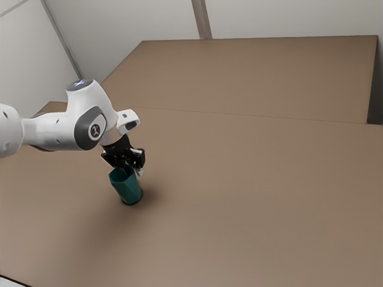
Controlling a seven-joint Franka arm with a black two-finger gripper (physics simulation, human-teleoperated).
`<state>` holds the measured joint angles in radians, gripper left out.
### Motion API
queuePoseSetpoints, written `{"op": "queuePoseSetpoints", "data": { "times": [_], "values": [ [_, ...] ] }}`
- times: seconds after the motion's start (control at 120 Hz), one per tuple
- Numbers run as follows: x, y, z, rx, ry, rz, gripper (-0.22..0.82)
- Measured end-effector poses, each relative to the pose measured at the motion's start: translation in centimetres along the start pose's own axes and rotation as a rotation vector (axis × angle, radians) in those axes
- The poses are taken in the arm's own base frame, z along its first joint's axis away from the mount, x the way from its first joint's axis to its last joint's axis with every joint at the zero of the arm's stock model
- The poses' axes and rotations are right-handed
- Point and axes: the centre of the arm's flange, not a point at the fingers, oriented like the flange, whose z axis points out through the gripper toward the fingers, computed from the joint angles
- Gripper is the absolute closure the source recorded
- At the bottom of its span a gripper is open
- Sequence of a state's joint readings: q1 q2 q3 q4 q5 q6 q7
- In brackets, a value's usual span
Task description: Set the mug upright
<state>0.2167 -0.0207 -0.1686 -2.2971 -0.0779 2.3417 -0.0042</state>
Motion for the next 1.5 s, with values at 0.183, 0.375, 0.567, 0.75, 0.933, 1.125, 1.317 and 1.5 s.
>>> {"op": "queuePoseSetpoints", "data": {
  "times": [0.183,0.375,0.567,0.75,0.933,1.125,1.317,1.5],
  "values": [
    [0.2,0.1,-0.3,-0.001,0.006,0.002,0.45],
    [0.5,0.1,-0.9,-0.003,-0.001,-0.003,0.45],
    [0.5,0.1,-1.1,-0.003,-0.009,-0.009,0.45],
    [0.8,0.3,-2.1,-0.002,0.003,-0.009,0.45],
    [1.3,0.9,-3.3,-0.004,0.004,-0.001,0.38],
    [4.0,1.6,-7.6,-0.011,0.018,0.019,0.17],
    [6.4,2.5,-14.3,-0.008,0.048,0.073,0.07],
    [7.3,3.0,-19.9,0.016,0.075,0.141,0.03]
  ]
}}
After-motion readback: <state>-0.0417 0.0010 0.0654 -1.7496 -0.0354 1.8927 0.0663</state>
